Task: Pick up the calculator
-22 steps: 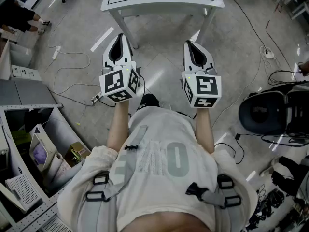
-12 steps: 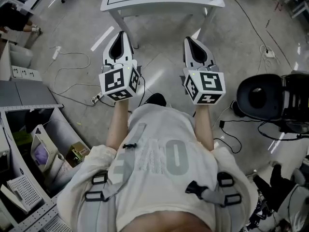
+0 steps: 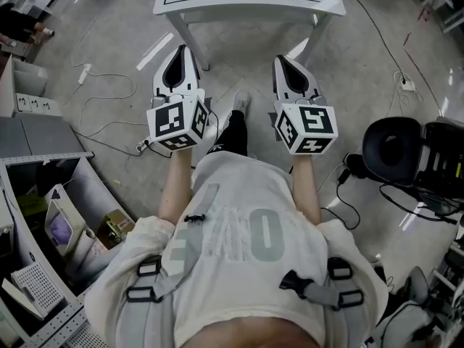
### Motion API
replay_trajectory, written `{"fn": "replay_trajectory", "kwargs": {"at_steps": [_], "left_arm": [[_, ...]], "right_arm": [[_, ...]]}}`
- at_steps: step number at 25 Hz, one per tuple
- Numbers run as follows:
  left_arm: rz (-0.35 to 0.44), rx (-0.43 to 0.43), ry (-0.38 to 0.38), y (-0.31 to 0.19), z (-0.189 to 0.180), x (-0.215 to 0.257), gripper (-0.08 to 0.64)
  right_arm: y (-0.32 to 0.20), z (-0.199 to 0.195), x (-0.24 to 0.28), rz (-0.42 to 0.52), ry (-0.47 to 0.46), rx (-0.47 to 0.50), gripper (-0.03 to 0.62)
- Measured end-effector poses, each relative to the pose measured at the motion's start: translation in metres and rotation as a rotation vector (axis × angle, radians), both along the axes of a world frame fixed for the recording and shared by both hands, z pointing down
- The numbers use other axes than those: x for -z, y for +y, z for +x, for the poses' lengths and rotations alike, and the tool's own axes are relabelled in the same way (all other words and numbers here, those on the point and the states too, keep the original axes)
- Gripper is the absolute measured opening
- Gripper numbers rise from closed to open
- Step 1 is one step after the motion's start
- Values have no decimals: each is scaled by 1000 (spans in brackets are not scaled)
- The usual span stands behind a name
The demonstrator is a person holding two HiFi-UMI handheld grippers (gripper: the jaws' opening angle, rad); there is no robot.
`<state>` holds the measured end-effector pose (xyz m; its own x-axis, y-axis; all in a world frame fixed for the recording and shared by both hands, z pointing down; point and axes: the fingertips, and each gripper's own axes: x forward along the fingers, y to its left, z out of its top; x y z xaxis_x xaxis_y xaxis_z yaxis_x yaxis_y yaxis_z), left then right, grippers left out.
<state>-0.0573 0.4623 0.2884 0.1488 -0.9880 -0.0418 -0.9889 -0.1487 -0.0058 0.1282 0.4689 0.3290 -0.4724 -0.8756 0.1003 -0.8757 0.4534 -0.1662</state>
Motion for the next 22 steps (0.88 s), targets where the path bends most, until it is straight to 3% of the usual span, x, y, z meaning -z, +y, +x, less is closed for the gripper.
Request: {"fn": "replay_trajectory", "kwargs": {"at_steps": [6, 12, 18, 22], "left_arm": [[61, 1, 13, -58, -15, 3, 20], [148, 36, 48, -155, -48, 21, 20], [155, 45, 53, -295, -100, 43, 20], [131, 12, 48, -402, -104, 54, 20]], "right_arm": [[-60, -5, 6, 61, 19, -6, 5], [-161, -14, 30, 156, 84, -14, 5], [-301, -41, 66, 186, 127, -85, 5], [-401, -46, 76, 175, 143, -127, 5]]}}
